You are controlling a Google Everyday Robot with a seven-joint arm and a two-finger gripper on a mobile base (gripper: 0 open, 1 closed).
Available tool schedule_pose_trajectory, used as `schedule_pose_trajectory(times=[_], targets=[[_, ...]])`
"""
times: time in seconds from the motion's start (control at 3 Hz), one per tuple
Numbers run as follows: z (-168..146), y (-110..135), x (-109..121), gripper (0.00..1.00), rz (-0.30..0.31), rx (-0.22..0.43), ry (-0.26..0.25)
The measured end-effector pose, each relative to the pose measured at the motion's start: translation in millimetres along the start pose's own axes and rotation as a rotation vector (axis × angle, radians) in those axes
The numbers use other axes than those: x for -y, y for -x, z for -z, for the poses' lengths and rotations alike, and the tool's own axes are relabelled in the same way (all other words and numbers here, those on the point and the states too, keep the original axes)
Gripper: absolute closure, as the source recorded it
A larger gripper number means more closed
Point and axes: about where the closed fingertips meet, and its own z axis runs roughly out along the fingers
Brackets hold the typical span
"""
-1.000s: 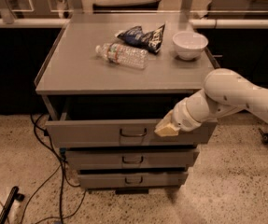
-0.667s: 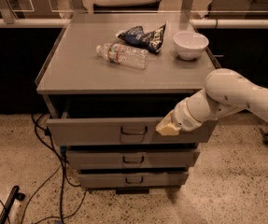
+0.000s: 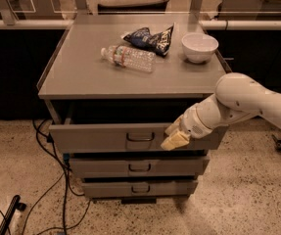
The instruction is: Close top drawer
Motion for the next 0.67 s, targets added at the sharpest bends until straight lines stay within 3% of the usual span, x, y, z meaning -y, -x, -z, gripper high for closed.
schedule_pose_trajectory(times=[0.33,0.67], targets=[[0.0,0.0,0.0,0.07,0.000,0.000,0.000],[0.0,0.0,0.0,0.00,0.000,0.000,0.000]])
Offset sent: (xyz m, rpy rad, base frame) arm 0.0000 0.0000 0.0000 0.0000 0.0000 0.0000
